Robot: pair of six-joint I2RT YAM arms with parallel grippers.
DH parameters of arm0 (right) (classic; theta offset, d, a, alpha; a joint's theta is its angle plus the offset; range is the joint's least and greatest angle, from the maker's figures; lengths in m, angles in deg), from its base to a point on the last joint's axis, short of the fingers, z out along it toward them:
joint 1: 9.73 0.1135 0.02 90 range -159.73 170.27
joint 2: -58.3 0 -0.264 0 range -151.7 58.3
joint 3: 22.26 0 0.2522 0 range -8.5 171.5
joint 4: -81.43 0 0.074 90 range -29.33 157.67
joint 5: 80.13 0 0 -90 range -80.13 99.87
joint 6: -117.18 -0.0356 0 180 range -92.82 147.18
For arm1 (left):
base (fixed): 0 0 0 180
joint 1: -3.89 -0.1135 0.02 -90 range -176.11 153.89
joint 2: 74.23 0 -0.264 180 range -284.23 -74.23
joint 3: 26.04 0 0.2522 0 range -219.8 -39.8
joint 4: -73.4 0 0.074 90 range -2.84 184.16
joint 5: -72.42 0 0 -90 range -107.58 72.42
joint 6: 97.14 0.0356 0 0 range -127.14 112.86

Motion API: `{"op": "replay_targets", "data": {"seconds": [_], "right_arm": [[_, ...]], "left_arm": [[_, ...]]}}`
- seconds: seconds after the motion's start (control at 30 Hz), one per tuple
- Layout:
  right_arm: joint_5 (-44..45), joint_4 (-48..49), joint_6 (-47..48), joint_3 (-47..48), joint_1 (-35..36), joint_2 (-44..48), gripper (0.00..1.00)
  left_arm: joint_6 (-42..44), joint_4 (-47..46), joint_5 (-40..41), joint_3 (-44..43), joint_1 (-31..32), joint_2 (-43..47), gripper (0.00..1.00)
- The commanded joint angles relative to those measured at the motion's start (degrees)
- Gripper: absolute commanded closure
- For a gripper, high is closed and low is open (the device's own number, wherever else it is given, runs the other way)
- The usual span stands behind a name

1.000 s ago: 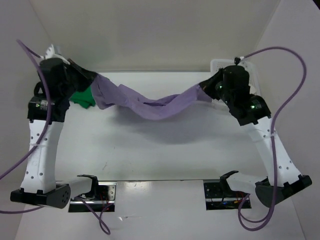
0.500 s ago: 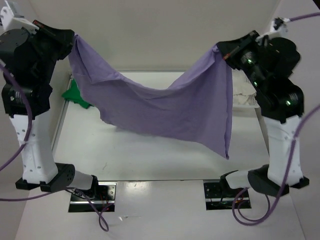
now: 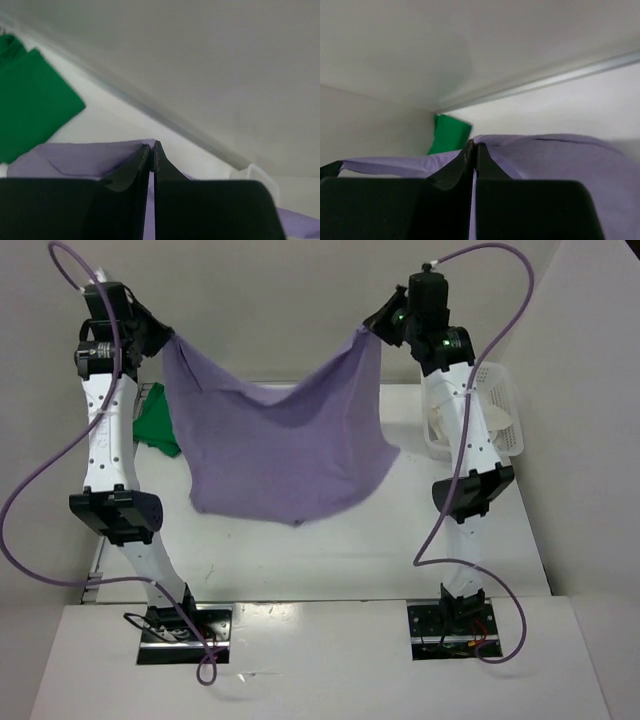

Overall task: Fold and stack the t-shirts
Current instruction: Flatten out the tshirt

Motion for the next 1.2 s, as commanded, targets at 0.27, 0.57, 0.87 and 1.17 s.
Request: {"op": "replay_targets", "data": {"seconds": [0.27, 0.57, 0.87, 1.17], "right_arm": [[-1.5, 13.6, -0.8, 3.3, -3.9, 17.5, 1.00], [0.5, 17.3, 3.6, -38.3, -5.0, 30.8, 1.00], [-1.0, 19.5, 1.7, -80.3, -6.6, 38.3, 1.00], [-3.2, 16.0, -2.2, -99.7, -11.1, 44.0, 1.00]], "left_arm": [[-2.6, -13.9, -3.7, -15.4, -1.9, 9.6, 0.89], [2.9, -15.7, -3.8, 15.7, -1.9, 22.8, 0.89], [3.5, -14.0, -3.7, 62.1, 0.7, 44.1, 0.89], [4.0, -5.0, -3.4, 78.3, 1.8, 51.3, 0.92]]}}
